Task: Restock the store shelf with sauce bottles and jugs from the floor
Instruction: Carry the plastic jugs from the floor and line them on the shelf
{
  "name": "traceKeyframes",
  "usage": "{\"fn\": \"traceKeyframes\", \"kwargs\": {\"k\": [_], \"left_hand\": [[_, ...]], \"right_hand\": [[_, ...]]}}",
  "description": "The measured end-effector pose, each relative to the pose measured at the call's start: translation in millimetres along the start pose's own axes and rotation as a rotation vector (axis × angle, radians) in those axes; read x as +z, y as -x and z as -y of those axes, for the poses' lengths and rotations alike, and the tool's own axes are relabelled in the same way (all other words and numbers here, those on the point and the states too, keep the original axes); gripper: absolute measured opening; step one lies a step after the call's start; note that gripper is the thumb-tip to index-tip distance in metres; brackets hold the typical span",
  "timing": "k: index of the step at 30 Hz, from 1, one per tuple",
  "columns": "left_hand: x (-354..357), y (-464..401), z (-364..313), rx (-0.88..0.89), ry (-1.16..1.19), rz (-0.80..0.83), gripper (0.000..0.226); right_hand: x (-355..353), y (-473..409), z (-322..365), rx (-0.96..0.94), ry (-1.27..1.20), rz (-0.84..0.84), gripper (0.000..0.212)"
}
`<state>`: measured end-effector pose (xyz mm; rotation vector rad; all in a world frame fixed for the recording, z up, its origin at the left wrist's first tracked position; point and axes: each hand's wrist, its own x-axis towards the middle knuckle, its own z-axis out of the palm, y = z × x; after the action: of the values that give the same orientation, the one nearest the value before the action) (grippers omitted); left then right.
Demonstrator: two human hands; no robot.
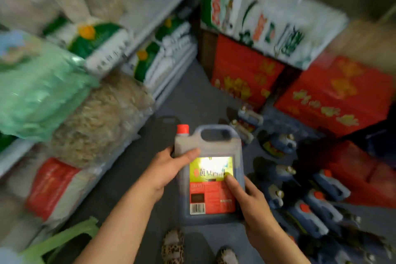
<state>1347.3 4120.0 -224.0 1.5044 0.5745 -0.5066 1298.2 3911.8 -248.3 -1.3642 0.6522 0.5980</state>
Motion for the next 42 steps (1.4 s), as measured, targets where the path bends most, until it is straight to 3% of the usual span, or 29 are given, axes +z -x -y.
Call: {"fn": "traceKeyframes", "kwargs": {"k": [3, 6, 16, 27, 33, 42], "left_hand": [[-10.8, 58.8, -77.9, 0.097, -0.011, -0.021, 0.05], [-25.1, 110.7, -144.0, 0.196, -0.037, -0.091, 0.071], [-95.6, 231.5, -277.4, 0.457, 0.085, -0.322, 0.056], [-288.7, 247.9, -345.0, 0.542, 0.152, -0.545, 0.057], [-410.7, 252.7, -378.9, 0.622, 0.109, -0.736, 0.079], [-488.0, 263.4, -355.5, 0.731, 0.152, -0.924, 0.085]], "right_hand": [[13.1, 50.7, 68.3, -0.12, 0.039, 0.074, 0.059], [28.3, 94.6, 133.3, -0.226, 0.078, 0.156, 0.067], [113.1, 182.1, 282.2, -0.471, 0.192, 0.451, 0.047], [335.6, 166.3, 352.7, -0.533, 0.253, 0.694, 0.04], [478.2, 151.7, 382.8, -0.599, 0.26, 0.863, 0.049], [597.7, 124.4, 370.2, -0.652, 0.301, 1.156, 0.053]]}}
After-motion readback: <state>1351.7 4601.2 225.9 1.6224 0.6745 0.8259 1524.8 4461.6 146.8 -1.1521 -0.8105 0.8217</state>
